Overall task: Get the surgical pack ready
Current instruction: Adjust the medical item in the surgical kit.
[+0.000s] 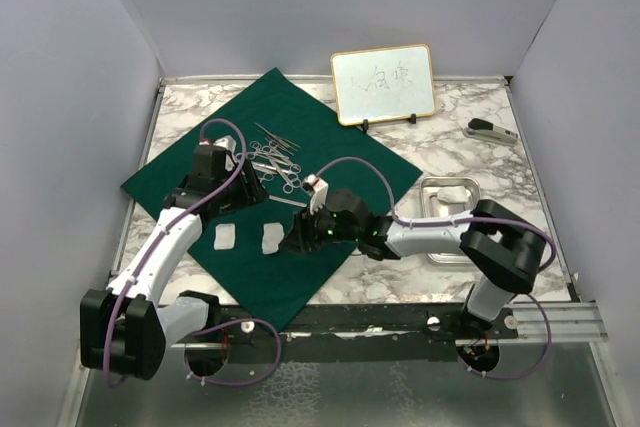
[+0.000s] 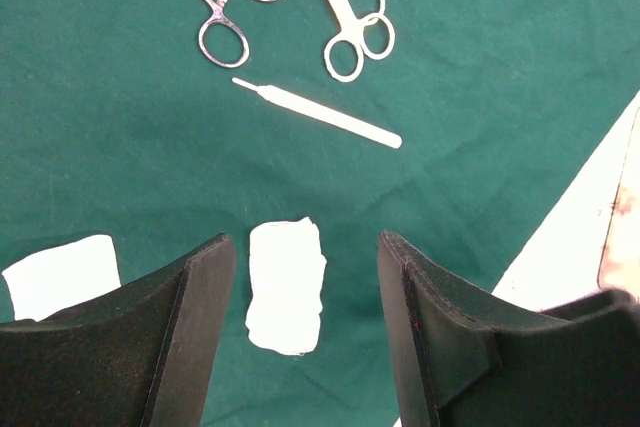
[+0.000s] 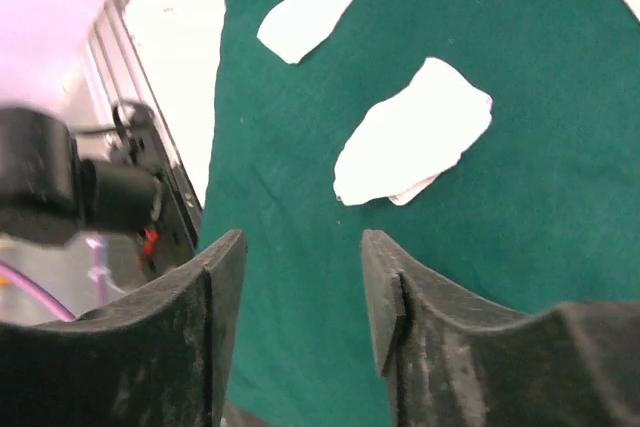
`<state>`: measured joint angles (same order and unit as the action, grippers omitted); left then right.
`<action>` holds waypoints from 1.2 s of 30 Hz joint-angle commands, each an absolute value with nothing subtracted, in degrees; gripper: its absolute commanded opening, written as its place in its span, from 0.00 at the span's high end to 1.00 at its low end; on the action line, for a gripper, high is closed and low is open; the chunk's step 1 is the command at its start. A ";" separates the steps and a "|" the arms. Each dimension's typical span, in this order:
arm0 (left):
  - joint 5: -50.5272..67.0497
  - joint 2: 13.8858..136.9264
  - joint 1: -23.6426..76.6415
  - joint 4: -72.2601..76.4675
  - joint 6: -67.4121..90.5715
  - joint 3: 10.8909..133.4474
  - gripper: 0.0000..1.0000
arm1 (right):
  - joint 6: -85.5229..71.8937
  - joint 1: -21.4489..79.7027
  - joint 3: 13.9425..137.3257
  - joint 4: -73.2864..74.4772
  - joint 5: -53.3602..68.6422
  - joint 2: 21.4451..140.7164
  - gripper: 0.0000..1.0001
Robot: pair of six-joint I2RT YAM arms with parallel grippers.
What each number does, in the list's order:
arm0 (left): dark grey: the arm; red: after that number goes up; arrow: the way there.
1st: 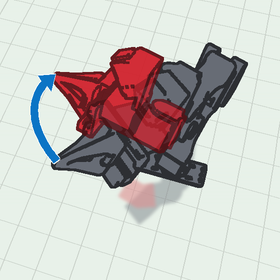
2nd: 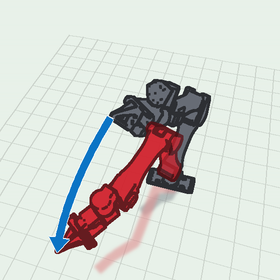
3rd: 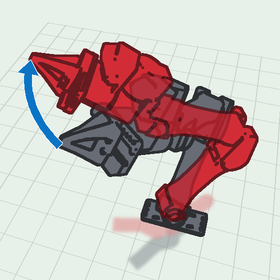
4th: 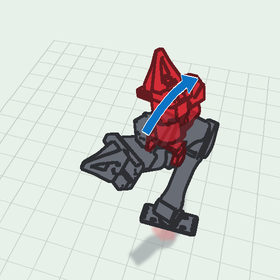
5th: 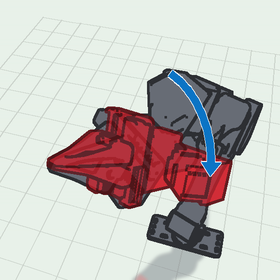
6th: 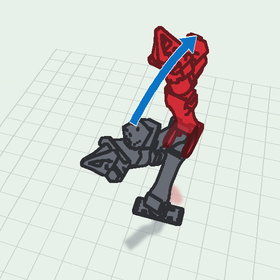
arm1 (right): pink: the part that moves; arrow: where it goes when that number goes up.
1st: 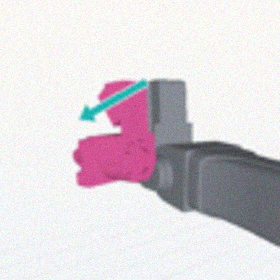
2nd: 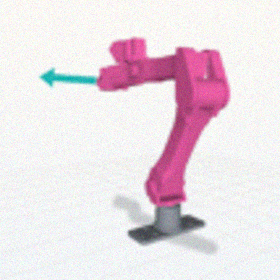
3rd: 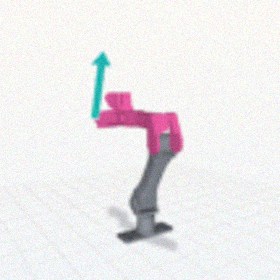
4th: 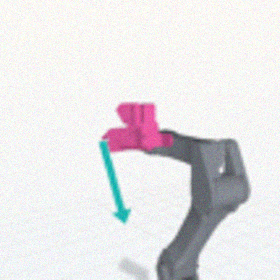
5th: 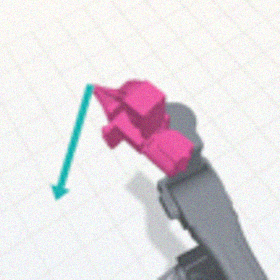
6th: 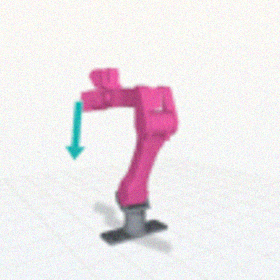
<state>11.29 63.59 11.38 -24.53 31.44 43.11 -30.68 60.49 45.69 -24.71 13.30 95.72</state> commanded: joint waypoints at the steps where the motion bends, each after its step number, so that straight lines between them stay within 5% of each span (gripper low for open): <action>1: 10.22 61.72 11.51 -26.34 31.25 45.15 0.38 | -58.48 57.32 48.46 -21.98 12.03 100.79 0.54; 10: 10.88 59.38 11.59 -26.45 30.44 44.41 0.38 | -59.37 51.94 53.86 -24.65 21.04 110.70 0.69; 36: 12.13 59.62 11.60 -26.41 29.03 45.55 0.38 | -56.90 51.94 57.66 -24.34 20.91 118.05 0.76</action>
<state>11.16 60.29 11.38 -25.87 29.95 43.72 -58.02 51.68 56.86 -24.05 21.17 116.18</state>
